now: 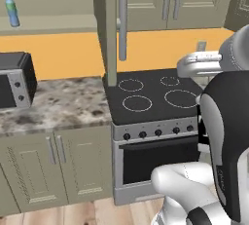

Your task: Sort all alcoholic drinks to one cabinet, and non-alcoholic drinks to the other.

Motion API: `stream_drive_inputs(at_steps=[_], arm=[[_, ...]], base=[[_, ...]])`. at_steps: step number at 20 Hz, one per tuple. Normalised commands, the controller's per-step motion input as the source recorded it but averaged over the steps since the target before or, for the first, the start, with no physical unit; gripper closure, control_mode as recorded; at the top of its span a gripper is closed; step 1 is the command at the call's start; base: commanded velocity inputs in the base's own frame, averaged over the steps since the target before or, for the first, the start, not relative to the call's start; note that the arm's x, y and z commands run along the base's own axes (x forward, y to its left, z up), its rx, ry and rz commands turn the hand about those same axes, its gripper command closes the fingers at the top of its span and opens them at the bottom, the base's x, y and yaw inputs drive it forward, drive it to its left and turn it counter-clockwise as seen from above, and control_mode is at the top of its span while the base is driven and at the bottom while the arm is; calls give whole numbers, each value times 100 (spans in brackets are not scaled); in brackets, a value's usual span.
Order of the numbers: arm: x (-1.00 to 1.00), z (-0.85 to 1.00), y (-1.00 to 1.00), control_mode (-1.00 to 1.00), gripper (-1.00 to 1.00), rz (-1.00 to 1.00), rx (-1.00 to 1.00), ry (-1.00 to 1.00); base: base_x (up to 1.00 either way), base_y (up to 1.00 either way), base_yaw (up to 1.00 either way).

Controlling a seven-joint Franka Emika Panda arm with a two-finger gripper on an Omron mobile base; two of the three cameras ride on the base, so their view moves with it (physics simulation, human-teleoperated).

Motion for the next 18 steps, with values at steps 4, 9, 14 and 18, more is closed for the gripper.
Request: stream_drive_inputs(at_steps=[4,9,14,18], arm=[[0,0,0,100,100,0,0,0],[0,0,0,100,100,0,0,0],[0,0,0,100,100,0,0,0],[0,0,0,100,100,0,0,0]], base=[[-4,-100,0],[0,-100,0],[0,-100,0],[3,-100,0]])
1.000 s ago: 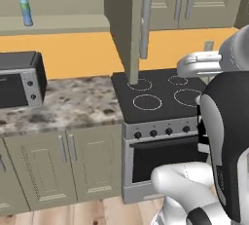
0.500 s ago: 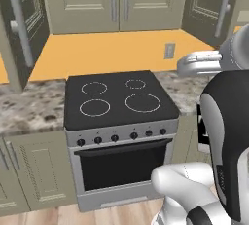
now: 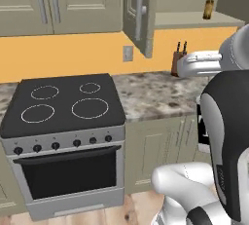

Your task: Sort all alcoholic drinks to one cabinet, and non-alcoholic drinks to the other.

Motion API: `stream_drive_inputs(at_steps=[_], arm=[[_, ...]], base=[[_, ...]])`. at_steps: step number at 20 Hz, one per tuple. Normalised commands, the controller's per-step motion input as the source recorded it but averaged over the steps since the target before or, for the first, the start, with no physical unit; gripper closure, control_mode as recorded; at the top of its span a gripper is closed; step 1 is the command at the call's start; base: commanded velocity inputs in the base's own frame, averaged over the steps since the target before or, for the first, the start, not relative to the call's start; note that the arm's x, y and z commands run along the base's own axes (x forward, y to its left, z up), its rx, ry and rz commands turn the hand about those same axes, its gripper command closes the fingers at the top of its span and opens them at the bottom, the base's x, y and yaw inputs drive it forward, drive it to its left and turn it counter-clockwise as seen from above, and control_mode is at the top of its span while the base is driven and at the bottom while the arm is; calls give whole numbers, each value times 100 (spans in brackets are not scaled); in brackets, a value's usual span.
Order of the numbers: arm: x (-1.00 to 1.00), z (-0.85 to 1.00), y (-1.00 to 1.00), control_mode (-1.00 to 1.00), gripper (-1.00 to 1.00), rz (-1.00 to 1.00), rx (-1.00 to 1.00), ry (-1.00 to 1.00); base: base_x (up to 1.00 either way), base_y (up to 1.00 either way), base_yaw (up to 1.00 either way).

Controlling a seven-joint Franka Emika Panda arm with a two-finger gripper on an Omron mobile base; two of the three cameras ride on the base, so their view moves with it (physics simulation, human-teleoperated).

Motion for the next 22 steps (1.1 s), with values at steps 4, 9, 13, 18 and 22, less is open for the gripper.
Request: stream_drive_inputs(at_steps=[4,9,13,18,22], arm=[[0,0,0,100,100,0,0,0],[0,0,0,100,100,0,0,0],[0,0,0,100,100,0,0,0],[0,0,0,100,100,0,0,0],[0,0,0,100,100,0,0,0]], base=[[13,-97,0],[32,-84,0],[71,-48,4],[83,-16,0],[81,-11,0]])
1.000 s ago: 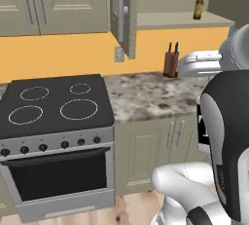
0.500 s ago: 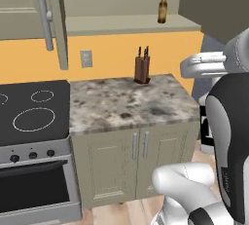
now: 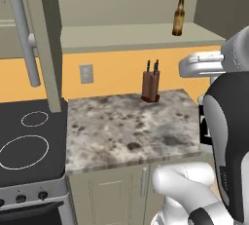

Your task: Sort all alcoholic drinks to one cabinet, and non-alcoholic drinks to the other.

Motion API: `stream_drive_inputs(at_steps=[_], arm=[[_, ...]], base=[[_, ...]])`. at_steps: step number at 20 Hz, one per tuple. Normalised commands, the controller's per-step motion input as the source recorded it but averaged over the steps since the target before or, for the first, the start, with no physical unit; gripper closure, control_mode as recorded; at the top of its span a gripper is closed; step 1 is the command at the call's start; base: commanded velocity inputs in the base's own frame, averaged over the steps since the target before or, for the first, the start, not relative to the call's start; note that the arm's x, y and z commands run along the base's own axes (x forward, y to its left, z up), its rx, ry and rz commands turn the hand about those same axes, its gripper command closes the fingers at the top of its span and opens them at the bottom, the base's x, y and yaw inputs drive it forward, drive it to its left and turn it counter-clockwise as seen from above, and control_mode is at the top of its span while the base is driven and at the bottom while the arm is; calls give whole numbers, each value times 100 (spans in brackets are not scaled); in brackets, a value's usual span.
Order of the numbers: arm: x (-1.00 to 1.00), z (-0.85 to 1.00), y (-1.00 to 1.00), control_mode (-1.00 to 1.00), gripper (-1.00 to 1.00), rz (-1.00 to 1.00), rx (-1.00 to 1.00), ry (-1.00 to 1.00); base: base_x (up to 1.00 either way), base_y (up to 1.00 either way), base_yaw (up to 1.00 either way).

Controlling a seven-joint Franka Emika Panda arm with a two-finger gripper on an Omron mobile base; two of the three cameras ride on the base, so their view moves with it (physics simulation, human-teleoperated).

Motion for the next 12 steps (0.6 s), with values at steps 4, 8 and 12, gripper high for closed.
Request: stream_drive_inputs(at_steps=[4,8,12], arm=[[0,0,0,100,100,0,0,0],[0,0,0,100,100,0,0,0],[0,0,0,100,100,0,0,0]], base=[[76,-6,0],[74,0,0],[67,0,0]])
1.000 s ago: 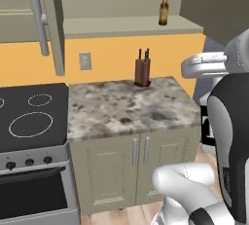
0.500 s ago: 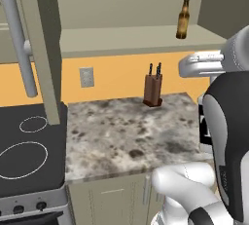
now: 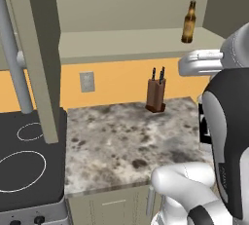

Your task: Sort all alcoholic drinks to one cabinet, and non-alcoholic drinks to the other.

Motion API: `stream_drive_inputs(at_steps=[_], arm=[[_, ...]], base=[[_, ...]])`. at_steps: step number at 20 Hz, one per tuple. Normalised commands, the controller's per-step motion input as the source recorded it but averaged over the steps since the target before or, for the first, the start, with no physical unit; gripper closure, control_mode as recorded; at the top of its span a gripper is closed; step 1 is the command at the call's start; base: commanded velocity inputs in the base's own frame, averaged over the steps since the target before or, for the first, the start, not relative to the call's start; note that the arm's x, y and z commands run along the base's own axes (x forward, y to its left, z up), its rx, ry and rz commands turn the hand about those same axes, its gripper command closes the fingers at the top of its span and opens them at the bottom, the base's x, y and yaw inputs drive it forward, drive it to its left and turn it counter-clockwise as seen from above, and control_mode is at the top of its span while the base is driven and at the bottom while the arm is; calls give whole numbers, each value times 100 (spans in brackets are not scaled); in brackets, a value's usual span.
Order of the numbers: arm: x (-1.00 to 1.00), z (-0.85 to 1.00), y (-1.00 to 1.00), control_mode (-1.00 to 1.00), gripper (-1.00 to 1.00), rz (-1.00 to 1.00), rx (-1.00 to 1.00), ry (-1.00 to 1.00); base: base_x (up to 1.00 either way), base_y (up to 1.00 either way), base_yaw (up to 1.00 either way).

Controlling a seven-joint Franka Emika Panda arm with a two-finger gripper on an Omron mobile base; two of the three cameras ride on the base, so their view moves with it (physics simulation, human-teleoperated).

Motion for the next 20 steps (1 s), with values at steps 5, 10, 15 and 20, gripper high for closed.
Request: stream_drive_inputs(at_steps=[5,10,15,20], arm=[[32,4,-1,-100,100,2,6,-11],[16,24,-2,-100,100,13,10,-30],[9,25,0,-100,100,11,5,-35],[24,31,1,-100,100,2,0,-30]], base=[[0,0,0],[0,0,0],[0,0,0],[0,0,0]])
